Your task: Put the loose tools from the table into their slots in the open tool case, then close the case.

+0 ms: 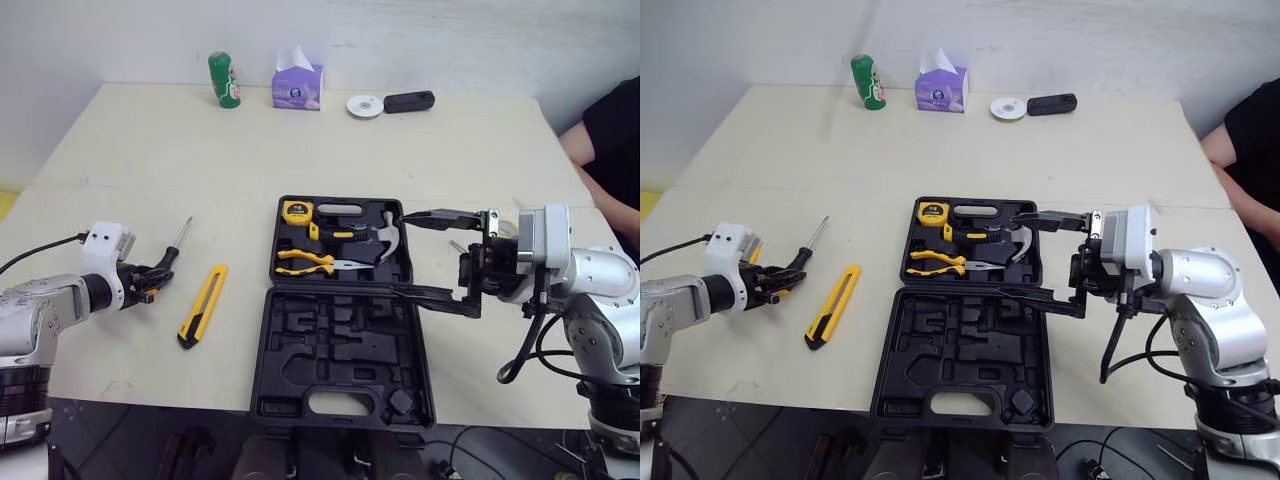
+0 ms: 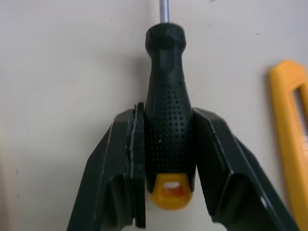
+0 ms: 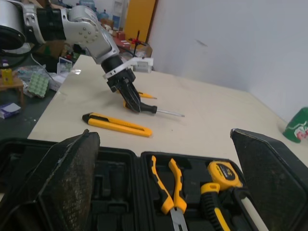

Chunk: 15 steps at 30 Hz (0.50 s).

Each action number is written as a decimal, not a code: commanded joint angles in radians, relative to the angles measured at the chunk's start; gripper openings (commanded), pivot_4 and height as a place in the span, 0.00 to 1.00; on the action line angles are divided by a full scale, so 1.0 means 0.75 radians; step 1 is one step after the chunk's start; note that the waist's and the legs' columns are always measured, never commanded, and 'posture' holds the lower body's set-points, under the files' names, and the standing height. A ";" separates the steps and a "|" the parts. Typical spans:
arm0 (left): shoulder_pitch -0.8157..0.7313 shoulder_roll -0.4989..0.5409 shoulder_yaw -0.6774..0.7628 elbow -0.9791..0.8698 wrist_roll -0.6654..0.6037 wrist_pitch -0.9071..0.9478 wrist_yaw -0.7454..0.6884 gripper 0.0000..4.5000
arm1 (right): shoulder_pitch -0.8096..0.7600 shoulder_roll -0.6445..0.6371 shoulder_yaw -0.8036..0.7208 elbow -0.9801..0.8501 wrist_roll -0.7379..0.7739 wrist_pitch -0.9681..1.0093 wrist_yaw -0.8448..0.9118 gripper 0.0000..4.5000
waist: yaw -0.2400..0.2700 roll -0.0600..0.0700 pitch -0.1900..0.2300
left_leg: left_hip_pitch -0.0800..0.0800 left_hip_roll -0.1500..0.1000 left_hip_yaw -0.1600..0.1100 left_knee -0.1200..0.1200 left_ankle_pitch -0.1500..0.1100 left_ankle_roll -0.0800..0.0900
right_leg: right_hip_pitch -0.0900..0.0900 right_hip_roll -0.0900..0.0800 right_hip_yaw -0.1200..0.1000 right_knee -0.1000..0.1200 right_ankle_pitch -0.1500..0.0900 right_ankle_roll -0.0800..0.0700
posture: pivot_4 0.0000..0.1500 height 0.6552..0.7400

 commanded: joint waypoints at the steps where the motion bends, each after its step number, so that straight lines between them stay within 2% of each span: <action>1: -0.017 0.038 0.034 -0.207 -0.076 -0.216 -0.221 0.22 | 0.041 -0.045 -0.098 -0.011 -0.010 -0.038 0.000 1.00 | 0.001 0.000 0.000 | 0.000 0.000 0.000 0.000 0.000 0.000 | 0.000 0.000 0.000 -0.001 0.000 0.001 | 1.00 1.00; 6: -0.088 0.082 -0.099 -0.294 -0.077 -0.396 -0.490 0.22 | 0.084 -0.078 -0.138 -0.009 -0.035 -0.035 -0.027 1.00 | 0.001 0.000 0.000 | 0.001 0.000 0.001 0.000 0.000 0.000 | 0.001 0.002 0.000 -0.003 0.000 0.001 | 1.00 1.00; 11: -0.279 0.118 -0.373 -0.321 0.009 -0.479 -0.710 0.22 | 0.168 -0.142 -0.174 0.007 -0.084 -0.053 -0.017 1.00 | 0.008 0.000 0.000 | 0.001 0.001 0.002 0.000 0.001 0.000 | 0.001 0.005 0.001 -0.003 0.000 0.001 | 1.00 1.00; 13: -0.349 0.140 -0.527 -0.330 0.092 -0.505 -0.816 0.22 | 0.200 -0.156 -0.177 0.011 -0.104 -0.057 -0.015 1.00 | 0.008 0.000 0.000 | 0.001 0.002 0.004 0.000 0.001 0.000 | 0.001 0.007 0.002 -0.003 0.000 0.001 | 1.00 1.00; 15: -0.420 0.100 -0.613 -0.302 0.142 -0.502 -0.824 0.22 | 0.225 -0.160 -0.178 0.004 -0.105 -0.049 -0.019 1.00 | 0.010 0.000 0.000 | 0.001 0.002 0.004 0.000 0.001 0.000 | 0.001 0.008 0.002 -0.002 0.000 0.001 | 1.00 1.00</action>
